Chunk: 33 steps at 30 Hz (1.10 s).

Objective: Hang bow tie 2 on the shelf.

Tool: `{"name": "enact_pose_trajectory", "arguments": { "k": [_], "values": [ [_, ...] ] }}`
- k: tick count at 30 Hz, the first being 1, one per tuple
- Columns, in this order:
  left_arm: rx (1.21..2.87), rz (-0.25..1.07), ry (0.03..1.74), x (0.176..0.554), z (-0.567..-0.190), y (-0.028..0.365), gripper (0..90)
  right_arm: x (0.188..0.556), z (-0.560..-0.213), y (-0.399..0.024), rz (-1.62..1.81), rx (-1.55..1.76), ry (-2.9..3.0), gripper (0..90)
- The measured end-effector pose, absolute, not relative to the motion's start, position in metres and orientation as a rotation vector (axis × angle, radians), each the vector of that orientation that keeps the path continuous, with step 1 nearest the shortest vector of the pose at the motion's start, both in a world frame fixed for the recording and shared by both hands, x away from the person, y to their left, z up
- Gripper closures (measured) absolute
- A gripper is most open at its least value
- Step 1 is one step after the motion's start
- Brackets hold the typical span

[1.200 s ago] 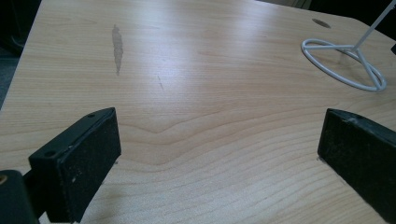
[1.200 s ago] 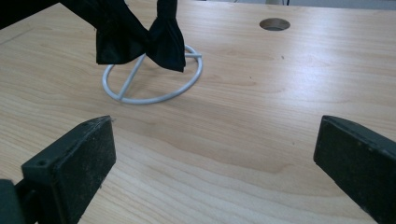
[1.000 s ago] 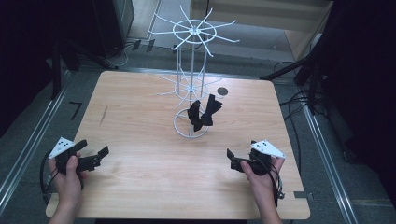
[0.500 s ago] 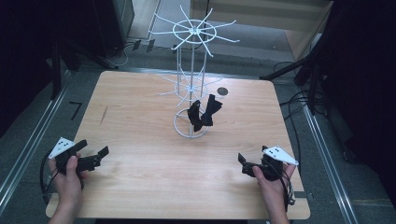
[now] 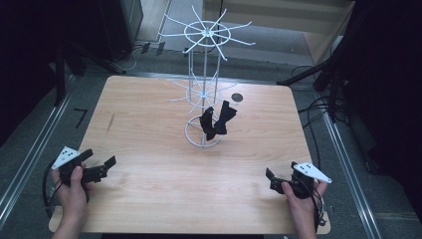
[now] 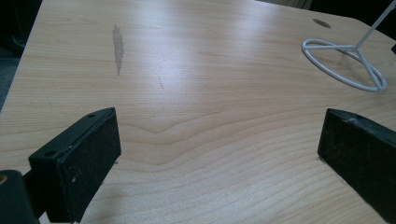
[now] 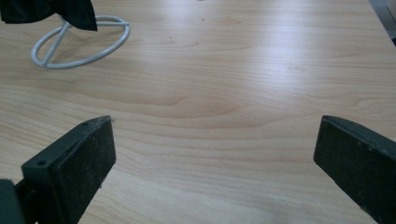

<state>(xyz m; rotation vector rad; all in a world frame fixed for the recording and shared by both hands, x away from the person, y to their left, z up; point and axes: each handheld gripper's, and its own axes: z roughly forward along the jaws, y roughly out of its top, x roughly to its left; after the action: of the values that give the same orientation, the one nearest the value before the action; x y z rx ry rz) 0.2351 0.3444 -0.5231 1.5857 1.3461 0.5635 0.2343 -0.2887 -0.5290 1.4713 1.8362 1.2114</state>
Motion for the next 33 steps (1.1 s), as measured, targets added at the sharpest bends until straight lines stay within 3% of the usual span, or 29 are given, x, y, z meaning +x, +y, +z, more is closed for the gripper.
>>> {"name": "enact_pose_trajectory", "arguments": {
  "k": [33],
  "values": [
    [1.585,0.565,1.349,0.235,-0.523,0.344,0.0,0.209,-0.545,-0.349,1.123,1.589,1.770,0.0]
  ]
}}
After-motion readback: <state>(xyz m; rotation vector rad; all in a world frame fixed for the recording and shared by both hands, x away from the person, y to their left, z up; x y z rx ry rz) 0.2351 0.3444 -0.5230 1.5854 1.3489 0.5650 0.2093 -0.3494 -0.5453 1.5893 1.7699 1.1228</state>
